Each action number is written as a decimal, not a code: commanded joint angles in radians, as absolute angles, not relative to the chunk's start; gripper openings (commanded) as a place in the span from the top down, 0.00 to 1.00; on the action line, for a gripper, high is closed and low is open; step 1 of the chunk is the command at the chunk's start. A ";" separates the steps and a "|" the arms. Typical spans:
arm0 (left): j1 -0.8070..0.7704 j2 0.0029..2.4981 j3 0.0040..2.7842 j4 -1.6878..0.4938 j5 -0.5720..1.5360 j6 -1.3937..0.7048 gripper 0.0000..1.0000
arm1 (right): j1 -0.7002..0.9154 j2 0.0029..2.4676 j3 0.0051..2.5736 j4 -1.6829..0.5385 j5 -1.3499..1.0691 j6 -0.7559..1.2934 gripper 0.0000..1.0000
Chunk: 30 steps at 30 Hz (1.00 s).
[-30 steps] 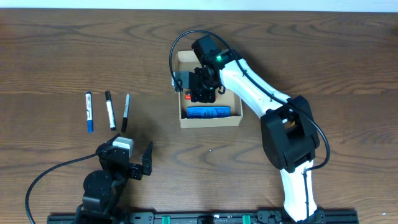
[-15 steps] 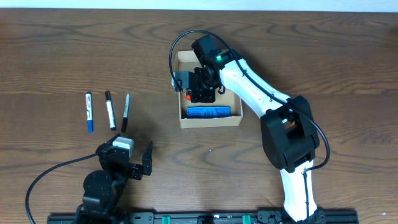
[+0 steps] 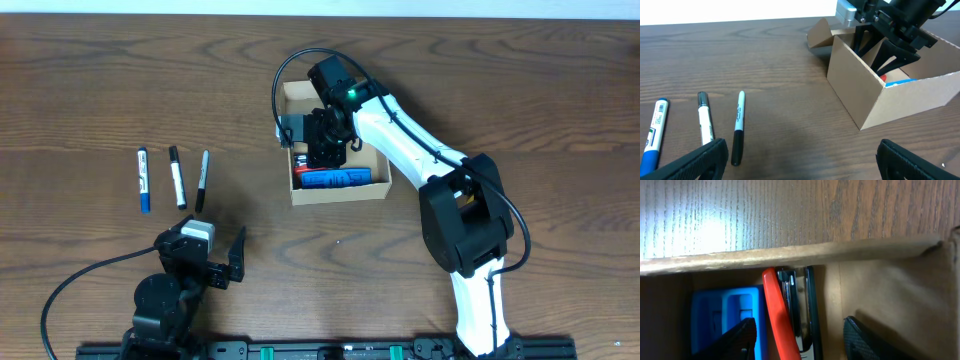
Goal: Pack container
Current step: 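Release the stapler and raise the right gripper out of the box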
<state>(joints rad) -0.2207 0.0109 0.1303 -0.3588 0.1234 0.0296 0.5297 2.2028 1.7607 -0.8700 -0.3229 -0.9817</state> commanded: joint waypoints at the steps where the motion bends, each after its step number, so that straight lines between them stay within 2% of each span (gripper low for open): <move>1: -0.223 0.004 0.109 -0.362 0.111 0.026 0.04 | 0.529 2.197 1.771 -0.868 -0.338 -0.947 0.43; 9: -0.223 0.004 0.109 -0.362 0.111 0.026 0.05 | 0.529 2.064 1.773 -0.915 -0.341 -0.856 0.43; 17: -0.223 0.004 0.109 -0.362 0.111 0.026 0.05 | 0.494 1.869 1.773 -0.994 -0.257 -0.773 0.50; 27: -0.223 0.004 0.109 -0.362 0.111 0.026 0.04 | 0.292 1.705 1.773 -1.089 -0.220 -0.551 0.47; 30: -0.223 0.004 0.109 -0.362 0.111 0.026 0.05 | 0.235 1.678 1.773 -1.124 -0.258 -0.546 0.47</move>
<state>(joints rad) -0.2207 0.0109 0.1303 -0.3584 0.1234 0.0292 0.2794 1.7256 1.7630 -1.1053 -0.2287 -0.6163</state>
